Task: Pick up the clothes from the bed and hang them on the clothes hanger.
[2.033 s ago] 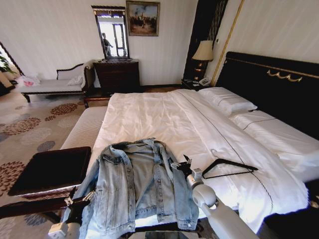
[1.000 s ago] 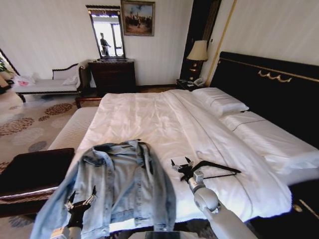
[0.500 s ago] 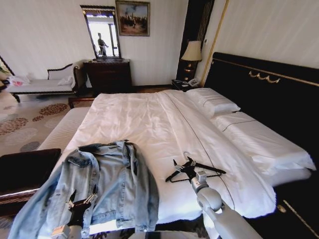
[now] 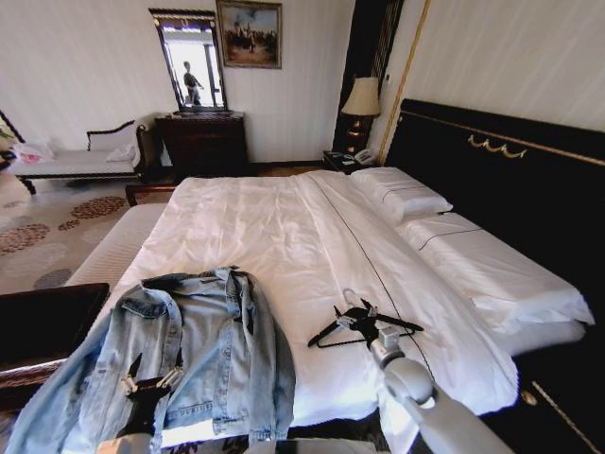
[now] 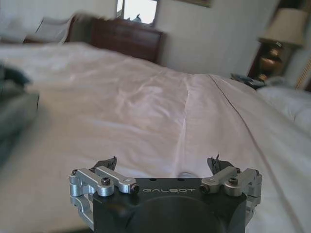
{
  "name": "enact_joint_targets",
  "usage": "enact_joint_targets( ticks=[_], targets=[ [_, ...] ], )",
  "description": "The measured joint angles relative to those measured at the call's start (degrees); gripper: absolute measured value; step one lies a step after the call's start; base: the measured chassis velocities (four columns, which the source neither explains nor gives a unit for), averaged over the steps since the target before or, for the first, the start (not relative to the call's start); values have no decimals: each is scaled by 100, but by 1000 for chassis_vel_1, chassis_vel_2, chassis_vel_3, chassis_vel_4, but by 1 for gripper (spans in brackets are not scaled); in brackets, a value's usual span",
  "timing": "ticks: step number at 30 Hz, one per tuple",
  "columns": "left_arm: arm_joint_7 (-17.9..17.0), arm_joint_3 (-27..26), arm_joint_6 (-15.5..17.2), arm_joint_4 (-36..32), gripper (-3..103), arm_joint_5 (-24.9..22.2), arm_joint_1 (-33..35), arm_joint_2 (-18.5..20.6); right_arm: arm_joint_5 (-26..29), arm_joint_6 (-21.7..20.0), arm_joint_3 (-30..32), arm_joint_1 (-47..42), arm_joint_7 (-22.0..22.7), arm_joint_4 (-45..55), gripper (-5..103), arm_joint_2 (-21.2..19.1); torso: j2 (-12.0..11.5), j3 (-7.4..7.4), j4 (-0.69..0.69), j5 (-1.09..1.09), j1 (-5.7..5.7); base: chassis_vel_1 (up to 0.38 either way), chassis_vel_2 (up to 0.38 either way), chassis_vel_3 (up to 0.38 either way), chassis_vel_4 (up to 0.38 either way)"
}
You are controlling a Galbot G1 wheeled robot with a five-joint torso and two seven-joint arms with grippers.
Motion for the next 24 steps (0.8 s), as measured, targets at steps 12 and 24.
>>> enact_joint_targets(
  ticks=[12,24],
  targets=[
    [236,303,-1112,420,100,-118,-141,62,802,-2192,-731,1551,-828,6,100,-2035,-1,2,4,3,2,0,0,0,0],
    [309,451,-1027,471,98,-198,-270,203,961,-2780,-1367,2018,-1490,73,100,-2540,-1,1,-1,1,1,0,0,0,0]
  ],
)
